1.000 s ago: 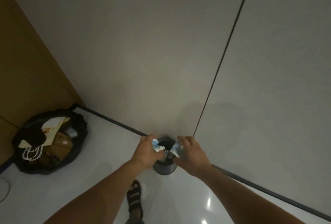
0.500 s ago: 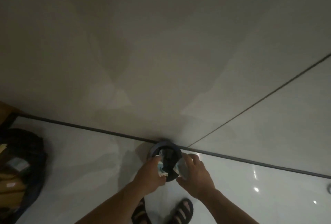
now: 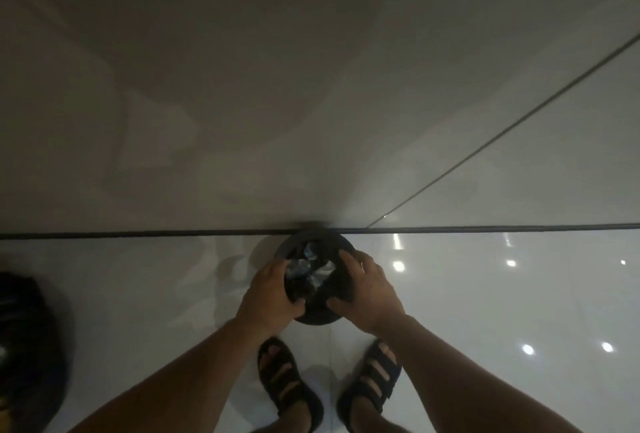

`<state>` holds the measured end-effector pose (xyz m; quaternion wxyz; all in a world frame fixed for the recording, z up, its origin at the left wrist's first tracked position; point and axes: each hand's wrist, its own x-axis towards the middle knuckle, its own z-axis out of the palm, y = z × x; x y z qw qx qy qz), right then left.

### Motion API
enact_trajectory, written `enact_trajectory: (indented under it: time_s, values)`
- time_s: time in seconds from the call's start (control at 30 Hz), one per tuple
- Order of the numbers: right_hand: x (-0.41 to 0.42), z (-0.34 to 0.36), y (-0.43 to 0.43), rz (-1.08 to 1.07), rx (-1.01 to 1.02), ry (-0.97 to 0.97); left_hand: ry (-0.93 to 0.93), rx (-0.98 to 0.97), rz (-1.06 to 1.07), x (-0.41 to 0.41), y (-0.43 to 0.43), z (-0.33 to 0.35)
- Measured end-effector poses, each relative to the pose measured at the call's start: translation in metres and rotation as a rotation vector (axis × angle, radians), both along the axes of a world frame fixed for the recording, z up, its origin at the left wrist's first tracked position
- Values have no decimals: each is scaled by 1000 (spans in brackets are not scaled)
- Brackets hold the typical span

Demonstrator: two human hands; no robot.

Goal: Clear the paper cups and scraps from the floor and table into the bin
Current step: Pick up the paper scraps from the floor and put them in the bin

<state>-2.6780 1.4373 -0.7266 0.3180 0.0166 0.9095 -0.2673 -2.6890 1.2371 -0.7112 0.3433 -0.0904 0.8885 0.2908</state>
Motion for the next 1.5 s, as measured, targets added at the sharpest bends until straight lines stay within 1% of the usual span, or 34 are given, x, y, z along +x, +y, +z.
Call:
enact_trajectory:
  time_s: [0.17, 0.33, 0.47, 0.6, 0.7, 0.87, 1.0, 1.17, 1.27, 1.43, 1.5]
  values:
    - [14, 71, 28, -66, 32, 0, -24, 4, -81, -7, 26, 80]
    - [28, 181, 62, -153, 49, 48, 46, 0, -216, -14, 57, 192]
    - [42, 262, 87, -228, 88, 130, 120, 12, -316, -19, 84, 269]
    - [62, 326, 100, -362, 117, 201, 186, 77, -470, -14, 113, 319]
    - [87, 359, 99, -477, 154, 255, 234, 107, -598, -4, 127, 347]
    - [142, 391, 94, -631, 241, 239, 254, 136, -772, 14, 141, 376]
    - [203, 408, 107, -791, 291, 233, 282, 169, -929, 41, 176, 396]
    - [286, 421, 144, -1016, 340, 218, 332, 215, -1133, 103, 241, 423]
    - [334, 424, 171, -1116, 347, 217, 354, 226, -1234, 144, 284, 437]
    - [419, 426, 232, -1241, 334, 222, 408, 245, -1325, 220, 374, 451]
    - [459, 428, 257, -1280, 333, 210, 394, 256, -1360, 259, 409, 453]
